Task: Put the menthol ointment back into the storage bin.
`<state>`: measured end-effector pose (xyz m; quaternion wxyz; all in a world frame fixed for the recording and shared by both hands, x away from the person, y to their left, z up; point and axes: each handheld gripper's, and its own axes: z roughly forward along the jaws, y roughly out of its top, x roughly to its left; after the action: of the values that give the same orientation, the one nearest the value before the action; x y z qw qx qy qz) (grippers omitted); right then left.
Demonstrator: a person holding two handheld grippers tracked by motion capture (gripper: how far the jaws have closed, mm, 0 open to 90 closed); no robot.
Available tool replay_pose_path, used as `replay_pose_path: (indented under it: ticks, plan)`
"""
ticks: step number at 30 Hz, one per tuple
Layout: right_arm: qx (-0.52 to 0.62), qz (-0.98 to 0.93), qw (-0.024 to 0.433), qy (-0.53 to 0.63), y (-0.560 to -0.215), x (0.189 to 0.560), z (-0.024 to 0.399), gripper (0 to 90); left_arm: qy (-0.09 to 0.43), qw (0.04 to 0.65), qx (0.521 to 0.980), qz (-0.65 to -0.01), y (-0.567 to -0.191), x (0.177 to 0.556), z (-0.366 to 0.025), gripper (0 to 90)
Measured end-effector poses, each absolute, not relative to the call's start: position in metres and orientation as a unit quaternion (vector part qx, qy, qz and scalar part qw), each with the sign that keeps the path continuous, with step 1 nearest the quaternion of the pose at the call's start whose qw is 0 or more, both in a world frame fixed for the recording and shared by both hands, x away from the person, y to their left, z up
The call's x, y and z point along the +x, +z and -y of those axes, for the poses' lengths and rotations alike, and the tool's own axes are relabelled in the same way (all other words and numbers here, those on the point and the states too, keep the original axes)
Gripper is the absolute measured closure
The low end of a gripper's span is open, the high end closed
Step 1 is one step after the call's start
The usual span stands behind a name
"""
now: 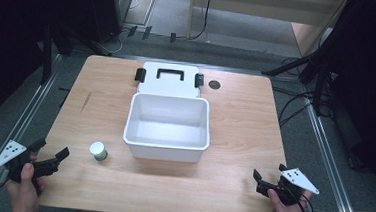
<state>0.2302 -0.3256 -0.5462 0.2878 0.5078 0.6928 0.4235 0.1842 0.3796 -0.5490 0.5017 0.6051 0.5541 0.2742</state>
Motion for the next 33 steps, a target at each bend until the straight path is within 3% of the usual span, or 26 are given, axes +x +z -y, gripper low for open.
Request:
replay_pose_path:
  ticks: [9, 13, 20, 23, 33]
  plan:
    - [0.514, -0.691, 0.286, 0.419, -0.546, 0.232, 0.326, 4.4, 0.285, 0.490, 0.625, -0.536, -0.544, 0.185, -0.376, 1.6]
    - [0.517, -0.690, 0.285, 0.418, -0.546, 0.232, 0.326, 4.7, 0.299, 0.472, 0.640, -0.528, -0.540, 0.187, -0.369, 10.0]
    - [0.522, -0.689, 0.283, 0.417, -0.546, 0.232, 0.326, 5.0, 0.291, 0.455, 0.673, -0.506, -0.522, 0.194, -0.354, 9.7]
    - [0.523, -0.686, 0.284, 0.417, -0.546, 0.233, 0.327, 5.2, 0.284, 0.453, 0.683, -0.497, -0.514, 0.195, -0.352, 4.6]
    - [0.524, -0.689, 0.278, 0.417, -0.547, 0.232, 0.327, 5.5, 0.226, 0.344, 0.781, -0.470, -0.477, 0.218, -0.344, 4.6]
